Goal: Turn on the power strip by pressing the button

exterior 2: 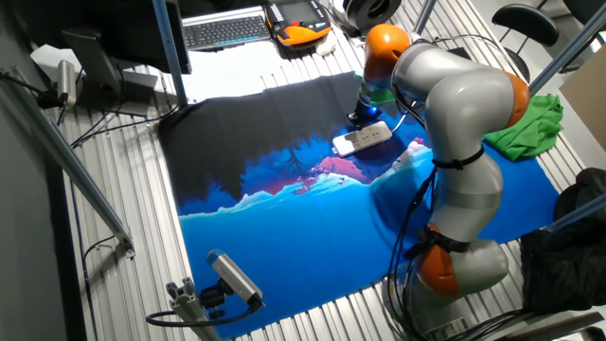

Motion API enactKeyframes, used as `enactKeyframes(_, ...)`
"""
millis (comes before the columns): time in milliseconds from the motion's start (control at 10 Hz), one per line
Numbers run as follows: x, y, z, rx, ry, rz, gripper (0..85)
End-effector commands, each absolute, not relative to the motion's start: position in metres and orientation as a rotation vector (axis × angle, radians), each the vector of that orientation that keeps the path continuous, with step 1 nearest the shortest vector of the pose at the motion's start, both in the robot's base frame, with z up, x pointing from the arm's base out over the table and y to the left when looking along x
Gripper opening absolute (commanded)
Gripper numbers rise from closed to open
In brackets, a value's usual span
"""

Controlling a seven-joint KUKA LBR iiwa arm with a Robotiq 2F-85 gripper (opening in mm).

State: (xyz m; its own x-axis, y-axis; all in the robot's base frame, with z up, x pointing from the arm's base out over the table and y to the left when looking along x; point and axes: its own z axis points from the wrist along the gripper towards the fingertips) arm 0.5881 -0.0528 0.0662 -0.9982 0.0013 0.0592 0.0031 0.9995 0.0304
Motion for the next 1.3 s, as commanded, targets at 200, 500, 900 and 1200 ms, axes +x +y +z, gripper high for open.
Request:
enactKeyframes(200, 0.587, -0.057, 0.060, 0.011, -3.082, -0.054, 0.0)
enactKeyframes(500, 0.585, -0.061, 0.056, 0.025, -3.080, -0.046, 0.0)
enactKeyframes(900, 0.583, -0.060, 0.049, 0.023, -3.080, -0.051, 0.0)
enactKeyframes(1200, 0.578, -0.058, 0.040, 0.019, -3.099, -0.042, 0.0)
